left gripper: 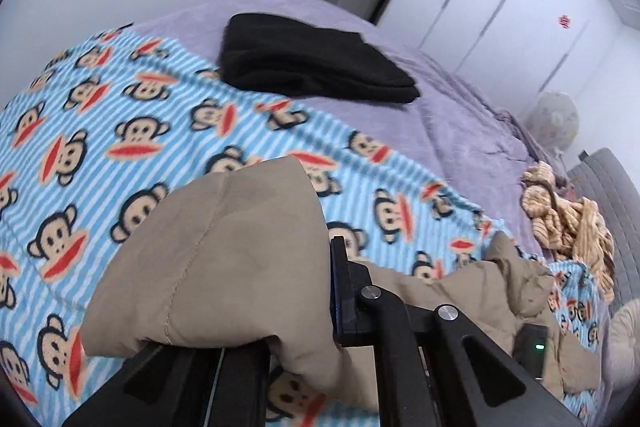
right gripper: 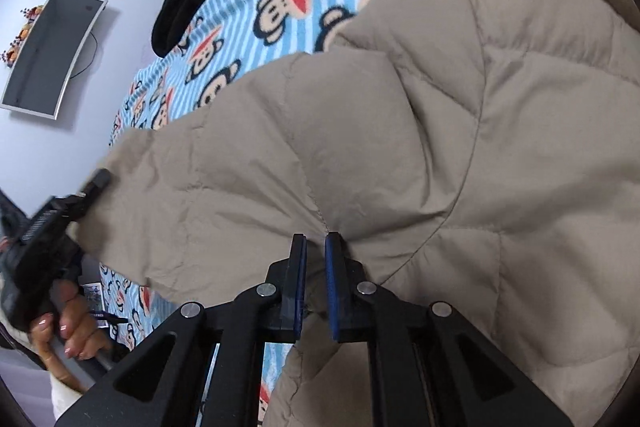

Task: Fold large clothes
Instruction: 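Fold the held sleeve across the jacket front toward the right tool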

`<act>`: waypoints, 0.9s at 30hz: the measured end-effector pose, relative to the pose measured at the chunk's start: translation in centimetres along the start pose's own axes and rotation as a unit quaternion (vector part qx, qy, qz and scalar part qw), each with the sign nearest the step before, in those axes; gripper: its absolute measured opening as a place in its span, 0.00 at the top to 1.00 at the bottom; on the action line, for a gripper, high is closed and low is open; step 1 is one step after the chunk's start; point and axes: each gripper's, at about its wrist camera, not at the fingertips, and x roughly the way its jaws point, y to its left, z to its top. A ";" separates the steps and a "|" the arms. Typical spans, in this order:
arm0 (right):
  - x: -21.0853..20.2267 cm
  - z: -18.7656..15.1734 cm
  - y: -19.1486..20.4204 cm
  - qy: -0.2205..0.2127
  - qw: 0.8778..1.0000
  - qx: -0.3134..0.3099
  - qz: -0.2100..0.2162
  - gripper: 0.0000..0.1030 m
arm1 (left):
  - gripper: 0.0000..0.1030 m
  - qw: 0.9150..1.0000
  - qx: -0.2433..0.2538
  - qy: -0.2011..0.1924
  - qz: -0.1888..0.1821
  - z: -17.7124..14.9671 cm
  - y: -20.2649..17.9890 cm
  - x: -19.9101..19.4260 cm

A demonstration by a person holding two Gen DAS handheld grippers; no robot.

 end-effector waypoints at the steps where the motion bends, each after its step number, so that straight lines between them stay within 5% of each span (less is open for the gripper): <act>1: 0.6 0.0 -0.3 0.003 1.000 0.005 0.001 0.90 | 0.90 1.000 0.016 -0.004 -0.018 0.2 -1.8 -0.4; 8: -1.7 -0.2 -2.2 0.020 0.997 0.031 0.064 0.91 | 0.90 0.984 0.108 0.024 -0.140 -2.3 -16.4 0.3; 13: -9.8 -1.4 -8.0 -0.037 0.996 0.071 0.044 0.91 | 0.90 0.956 0.223 0.055 -0.181 -8.9 -27.4 1.5; 16: -14.1 -2.3 -12.0 -0.066 0.994 0.092 0.000 0.91 | 0.90 0.947 0.271 0.086 -0.147 -13.6 -31.3 4.2; 23: -18.5 -3.9 -19.0 -0.082 0.987 0.110 -0.084 0.91 | 0.90 0.945 0.280 0.158 -0.052 -20.6 -30.9 9.3; 24: -18.4 -4.0 -19.6 -0.082 0.986 0.114 -0.085 0.91 | 0.85 0.944 0.285 0.159 -0.044 -20.9 -30.9 9.7; 26: -18.2 -4.1 -20.8 -0.080 0.986 0.121 -0.078 0.91 | 0.50 0.942 0.291 0.158 -0.047 -21.3 -30.9 9.3; 27: -18.1 -4.1 -21.2 -0.080 0.986 0.124 -0.073 0.91 | 0.22 0.943 0.289 0.155 -0.054 -21.1 -31.1 9.1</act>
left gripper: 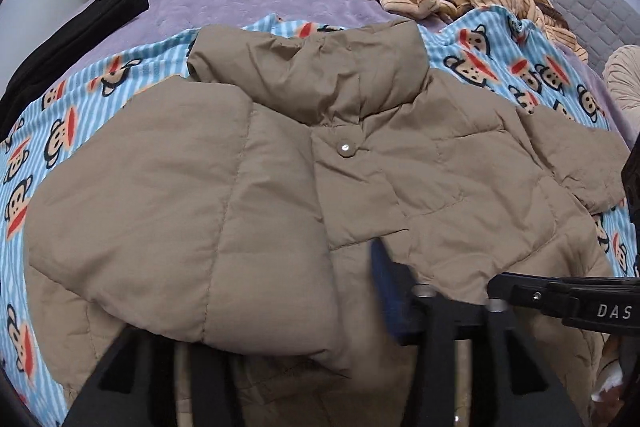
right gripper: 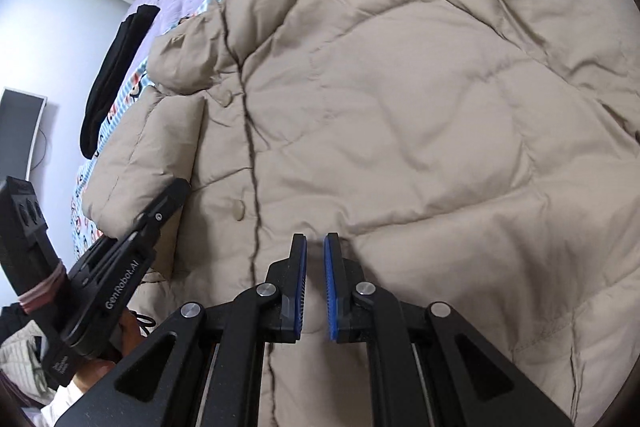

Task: Fold large clothes
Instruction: 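Fold the held sleeve across the jacket front toward the right tool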

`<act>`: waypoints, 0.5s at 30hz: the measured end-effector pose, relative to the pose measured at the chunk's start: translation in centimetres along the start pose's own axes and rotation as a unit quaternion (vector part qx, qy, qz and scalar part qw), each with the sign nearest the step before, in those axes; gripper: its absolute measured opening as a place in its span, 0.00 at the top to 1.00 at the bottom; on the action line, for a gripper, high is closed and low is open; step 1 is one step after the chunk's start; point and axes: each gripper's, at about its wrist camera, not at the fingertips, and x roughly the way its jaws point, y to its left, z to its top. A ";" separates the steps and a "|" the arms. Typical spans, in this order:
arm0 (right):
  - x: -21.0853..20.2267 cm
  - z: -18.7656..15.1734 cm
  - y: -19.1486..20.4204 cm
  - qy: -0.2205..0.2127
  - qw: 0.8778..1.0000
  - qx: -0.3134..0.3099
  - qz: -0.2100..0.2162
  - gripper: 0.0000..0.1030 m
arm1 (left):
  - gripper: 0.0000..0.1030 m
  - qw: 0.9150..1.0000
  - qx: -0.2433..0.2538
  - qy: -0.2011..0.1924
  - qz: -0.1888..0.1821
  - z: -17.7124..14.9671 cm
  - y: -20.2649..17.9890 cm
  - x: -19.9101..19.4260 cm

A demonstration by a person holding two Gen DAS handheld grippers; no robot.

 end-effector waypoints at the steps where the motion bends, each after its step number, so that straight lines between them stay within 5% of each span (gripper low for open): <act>1: 0.1 0.0 0.0 -0.001 1.000 0.002 0.004 0.91 | 0.13 1.000 0.000 -0.010 0.001 0.1 -0.1 -0.5; 10: -2.8 -0.1 -0.9 -0.024 0.998 -0.044 -0.023 0.88 | 0.13 0.999 -0.023 -0.032 0.000 0.3 3.3 -6.7; 11: -3.2 -0.1 -0.2 -0.030 0.997 -0.059 -0.030 0.76 | 0.13 0.999 -0.034 -0.035 0.005 0.1 4.7 -7.6; 12: -3.9 -0.5 0.1 -0.035 0.996 -0.076 -0.034 0.45 | 0.13 0.998 -0.047 -0.037 0.010 -0.1 6.2 -8.3; 14: -4.8 -1.0 2.2 -0.050 0.991 -0.118 -0.032 0.08 | 0.13 0.995 -0.085 -0.041 0.028 -0.6 9.7 -9.6; 15: -5.2 -1.3 3.7 -0.060 0.987 -0.146 -0.026 0.08 | 0.13 0.993 -0.106 -0.041 0.036 -0.9 11.5 -10.0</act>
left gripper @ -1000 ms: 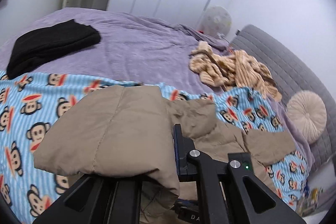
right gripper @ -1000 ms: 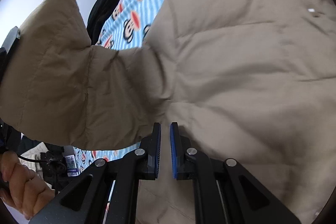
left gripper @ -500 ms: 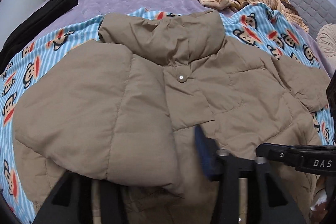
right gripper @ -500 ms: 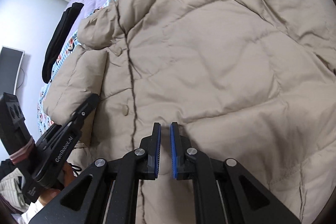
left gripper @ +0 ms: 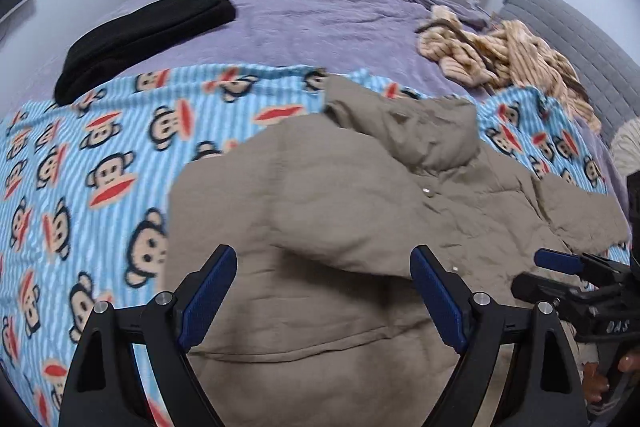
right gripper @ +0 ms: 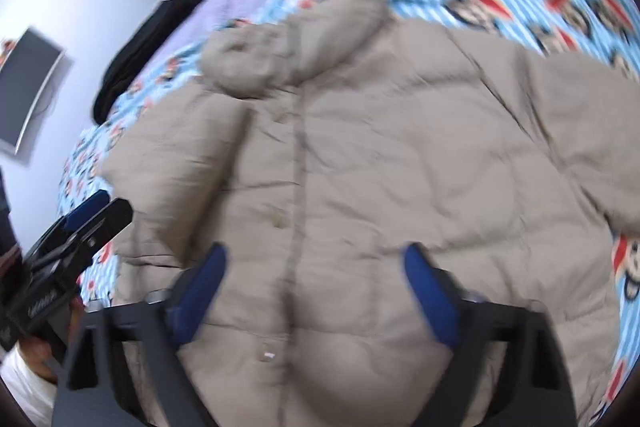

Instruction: Fold large clothes

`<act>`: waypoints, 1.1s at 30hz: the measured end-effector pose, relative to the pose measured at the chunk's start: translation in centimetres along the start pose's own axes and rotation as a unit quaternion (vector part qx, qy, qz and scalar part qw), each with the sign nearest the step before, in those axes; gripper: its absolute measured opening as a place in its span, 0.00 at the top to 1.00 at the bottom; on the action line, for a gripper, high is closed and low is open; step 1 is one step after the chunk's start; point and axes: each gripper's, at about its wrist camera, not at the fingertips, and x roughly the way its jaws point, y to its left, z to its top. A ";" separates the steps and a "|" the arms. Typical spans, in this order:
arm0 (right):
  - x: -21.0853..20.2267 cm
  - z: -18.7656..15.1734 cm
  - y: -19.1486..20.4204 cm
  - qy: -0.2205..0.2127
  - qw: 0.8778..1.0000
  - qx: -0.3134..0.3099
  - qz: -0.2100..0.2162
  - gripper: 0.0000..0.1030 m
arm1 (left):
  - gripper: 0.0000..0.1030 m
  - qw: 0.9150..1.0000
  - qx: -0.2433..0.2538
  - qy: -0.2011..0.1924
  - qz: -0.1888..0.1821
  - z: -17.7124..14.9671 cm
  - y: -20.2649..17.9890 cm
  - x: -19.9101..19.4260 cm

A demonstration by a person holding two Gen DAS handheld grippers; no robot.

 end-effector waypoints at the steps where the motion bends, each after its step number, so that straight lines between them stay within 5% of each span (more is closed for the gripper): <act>1: -0.1 0.3 1.8 -0.004 0.999 -0.034 0.002 0.08 | 0.13 1.000 -0.021 0.001 0.010 0.2 1.9 -0.2; 3: 0.1 0.8 5.5 -0.015 0.994 -0.104 -0.012 0.08 | 0.13 0.997 -0.071 0.007 0.026 0.3 5.7 0.1; 6: 2.1 1.2 11.6 -0.027 0.977 -0.205 -0.061 0.09 | 0.13 0.989 -0.147 0.030 0.003 0.1 10.3 1.6; 9: 4.5 0.5 16.3 -0.039 0.949 -0.292 -0.113 0.10 | 0.13 0.977 -0.195 0.064 -0.058 -0.1 12.7 4.5; 11: 6.4 0.1 18.2 -0.042 0.930 -0.333 -0.148 0.12 | 0.13 0.960 -0.232 0.096 -0.123 0.0 13.8 7.2; 13: 7.6 0.2 19.2 -0.043 0.922 -0.347 -0.169 0.29 | 0.15 0.941 -0.269 0.111 -0.172 0.1 14.3 9.5; 14: 8.1 0.5 19.2 -0.039 0.922 -0.343 -0.174 0.52 | 0.22 0.936 -0.284 0.107 -0.180 0.3 14.4 10.2; 15: 8.1 0.8 18.5 -0.036 0.928 -0.328 -0.173 0.82 | 0.50 0.935 -0.286 0.099 -0.185 0.5 14.3 10.4; 16: 7.9 1.2 18.0 -0.037 0.936 -0.308 -0.168 0.88 | 0.66 0.938 -0.277 0.096 -0.188 0.8 13.8 10.5; 18: 6.5 2.4 16.1 -0.053 0.957 -0.246 -0.142 0.90 | 0.79 0.960 -0.226 0.066 -0.153 1.8 11.9 8.9; 20: 5.3 3.2 14.0 -0.068 0.969 -0.197 -0.130 0.91 | 0.80 0.990 -0.112 0.026 -0.081 2.7 8.2 6.4; 21: 4.6 3.5 12.6 -0.073 0.976 -0.165 -0.124 0.91 | 0.80 0.997 -0.054 0.009 -0.052 2.9 6.2 5.5; 23: 4.0 3.6 9.4 -0.072 0.986 -0.097 -0.111 0.91 | 0.80 0.999 0.036 -0.012 -0.014 2.9 3.0 4.5; 26: 4.3 2.6 3.4 -0.043 0.995 0.038 -0.082 0.91 | 0.80 0.995 0.094 -0.011 0.034 2.4 1.4 5.7; 30: 6.3 0.0 -2.7 -0.006 0.979 0.204 0.001 0.91 | 0.79 0.996 0.067 0.021 0.058 1.4 4.9 8.7; 33: 7.0 -0.2 -2.0 -0.008 0.979 0.205 0.023 0.91 | 0.79 0.995 0.048 0.029 0.078 0.7 7.0 8.8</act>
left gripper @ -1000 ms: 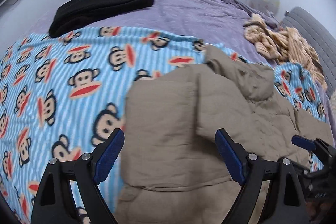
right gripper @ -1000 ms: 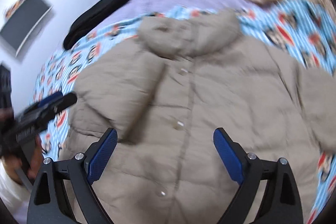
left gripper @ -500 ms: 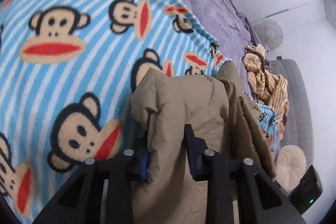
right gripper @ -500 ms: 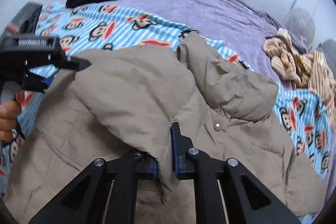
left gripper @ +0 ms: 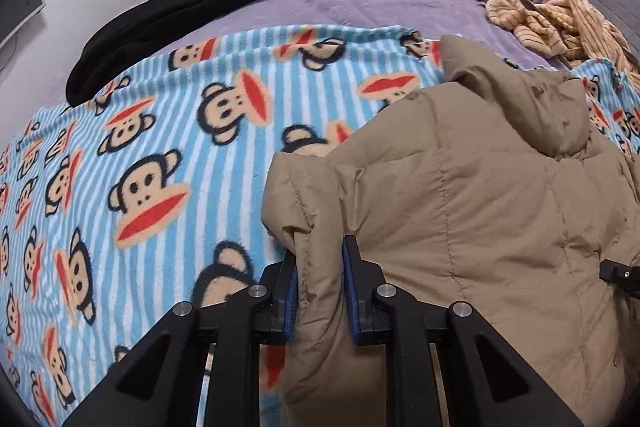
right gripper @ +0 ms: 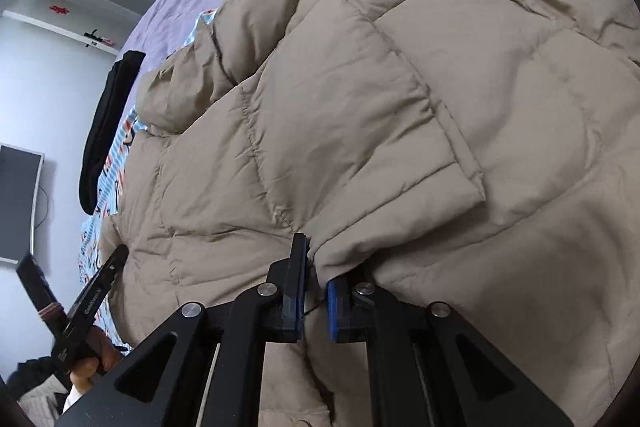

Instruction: Fold large clothes

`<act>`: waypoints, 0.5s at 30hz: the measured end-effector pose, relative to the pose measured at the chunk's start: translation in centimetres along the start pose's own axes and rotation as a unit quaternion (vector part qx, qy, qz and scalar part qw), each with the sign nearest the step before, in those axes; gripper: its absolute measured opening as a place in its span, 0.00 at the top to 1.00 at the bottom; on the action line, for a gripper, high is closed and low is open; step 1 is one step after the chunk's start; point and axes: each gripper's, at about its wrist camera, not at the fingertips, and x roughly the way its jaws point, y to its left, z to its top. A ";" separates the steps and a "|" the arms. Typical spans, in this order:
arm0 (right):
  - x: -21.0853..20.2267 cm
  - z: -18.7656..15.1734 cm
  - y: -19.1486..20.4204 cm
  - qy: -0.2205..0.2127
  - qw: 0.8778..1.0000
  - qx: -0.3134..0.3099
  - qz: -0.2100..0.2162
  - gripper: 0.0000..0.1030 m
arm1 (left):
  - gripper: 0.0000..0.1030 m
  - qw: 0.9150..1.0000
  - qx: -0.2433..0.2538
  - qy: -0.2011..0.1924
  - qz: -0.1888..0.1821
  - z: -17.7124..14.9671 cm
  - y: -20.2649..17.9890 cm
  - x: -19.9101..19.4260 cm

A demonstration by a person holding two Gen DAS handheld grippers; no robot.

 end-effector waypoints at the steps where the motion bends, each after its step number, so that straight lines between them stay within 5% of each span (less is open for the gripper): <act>1: 0.4 -0.2 0.8 0.002 1.000 -0.014 0.000 0.91 | 0.70 1.000 -0.006 0.004 0.006 0.0 0.5 -0.2; 2: 0.7 -0.3 1.4 0.001 1.000 -0.026 -0.003 0.91 | 0.62 1.000 -0.012 0.004 0.024 0.0 1.0 -0.5; 3: 1.0 -0.4 2.0 -0.001 0.999 -0.040 -0.008 0.91 | 0.42 0.998 -0.019 -0.001 0.051 0.1 1.4 -1.0; 4: 1.3 -0.3 2.2 -0.002 0.999 -0.043 -0.013 0.91 | 0.38 0.997 -0.026 -0.010 0.077 0.3 1.9 -1.7; 7: 1.1 0.2 1.6 0.012 1.000 -0.019 -0.002 0.90 | 0.38 0.996 -0.052 -0.016 0.075 0.7 3.7 -3.7; 11: -1.3 -0.4 1.0 0.042 0.998 -0.040 -0.013 0.70 | 0.38 0.998 -0.060 -0.018 0.031 0.5 3.7 -6.1; 15: -6.3 -0.8 1.7 -0.036 0.991 -0.109 -0.074 0.70 | 0.38 0.999 -0.033 -0.008 0.010 0.1 0.7 -6.1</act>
